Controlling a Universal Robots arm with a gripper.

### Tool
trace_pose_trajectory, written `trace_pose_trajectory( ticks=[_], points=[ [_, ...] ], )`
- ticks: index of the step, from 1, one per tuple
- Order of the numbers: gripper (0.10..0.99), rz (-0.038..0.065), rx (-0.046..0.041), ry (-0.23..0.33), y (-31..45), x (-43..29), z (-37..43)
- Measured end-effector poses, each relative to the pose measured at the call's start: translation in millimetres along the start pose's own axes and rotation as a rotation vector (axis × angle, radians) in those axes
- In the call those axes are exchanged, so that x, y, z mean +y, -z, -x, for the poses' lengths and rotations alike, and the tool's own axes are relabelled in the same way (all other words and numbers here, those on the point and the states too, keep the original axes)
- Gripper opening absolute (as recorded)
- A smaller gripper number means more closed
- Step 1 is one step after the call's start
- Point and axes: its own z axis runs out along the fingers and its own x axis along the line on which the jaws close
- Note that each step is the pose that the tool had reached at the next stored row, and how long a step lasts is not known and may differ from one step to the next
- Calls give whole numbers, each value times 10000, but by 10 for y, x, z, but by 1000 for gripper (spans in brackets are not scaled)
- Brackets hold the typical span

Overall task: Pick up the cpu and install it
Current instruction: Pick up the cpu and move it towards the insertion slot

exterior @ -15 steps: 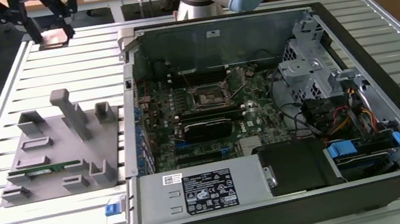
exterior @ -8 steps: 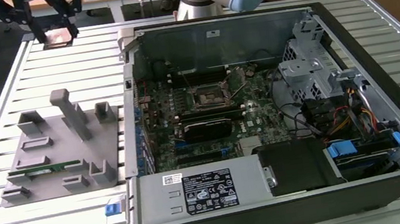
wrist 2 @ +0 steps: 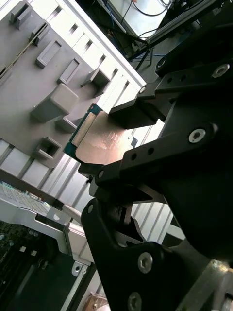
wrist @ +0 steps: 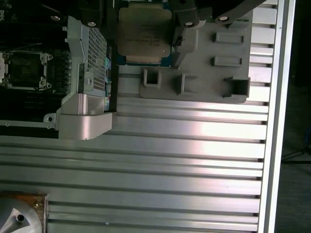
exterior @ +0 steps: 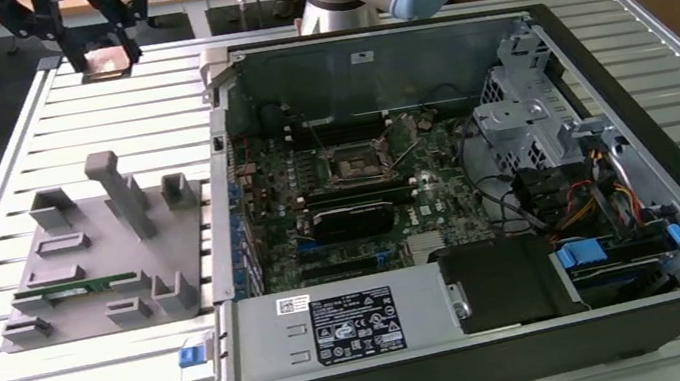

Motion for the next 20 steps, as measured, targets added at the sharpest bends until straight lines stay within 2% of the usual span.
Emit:
trace_pose_trajectory(
  ticks=[20],
  points=[
    [529,0,0,0,1,-7,193]
  ],
)
